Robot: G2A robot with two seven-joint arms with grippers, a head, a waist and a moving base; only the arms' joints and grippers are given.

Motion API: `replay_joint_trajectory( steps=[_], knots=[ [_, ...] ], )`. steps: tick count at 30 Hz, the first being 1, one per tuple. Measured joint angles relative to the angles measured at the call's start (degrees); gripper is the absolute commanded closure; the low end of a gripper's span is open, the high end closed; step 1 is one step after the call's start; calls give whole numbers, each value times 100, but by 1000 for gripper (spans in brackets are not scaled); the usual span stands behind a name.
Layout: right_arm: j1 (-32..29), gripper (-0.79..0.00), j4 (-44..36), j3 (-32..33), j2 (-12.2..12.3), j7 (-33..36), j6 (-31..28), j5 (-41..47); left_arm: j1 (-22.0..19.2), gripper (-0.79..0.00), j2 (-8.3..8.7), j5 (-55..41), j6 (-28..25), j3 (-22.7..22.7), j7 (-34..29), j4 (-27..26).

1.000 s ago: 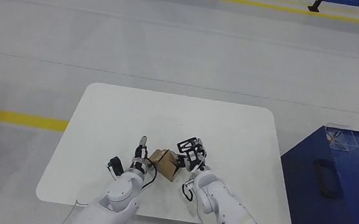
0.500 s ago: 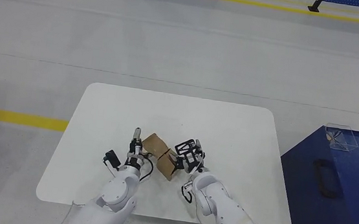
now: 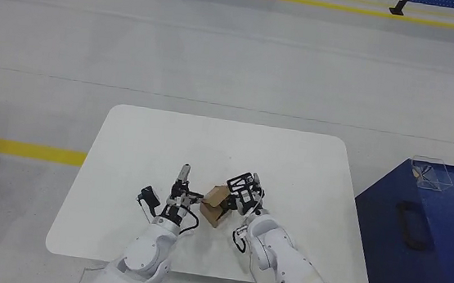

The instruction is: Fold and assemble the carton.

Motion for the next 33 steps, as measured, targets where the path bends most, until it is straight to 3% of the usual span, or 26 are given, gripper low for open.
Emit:
replay_joint_trajectory(
  steps=[13,22,27,30,33],
  knots=[
    [-518,-785,-790,1170,220,234,-345,237,35,-785,-92,-125,800,-35,-60,-211],
    [-748,-785,-1087,1440,249,406,-599,558,437,-785,-83,74,1144,-25,-320,-826],
    [-753,-785,-1109,1464,242,460,-635,754,686,-785,-47,-66,1110,-282,-509,-1353],
    [-835,-785,-1199,1462,239,322,-557,710,803,-785,-6,58,1393,-456,-543,-1688],
    [-976,-785,-1379,1463,237,189,-315,510,809,-616,67,511,2177,-556,-751,-2003]
  ],
)
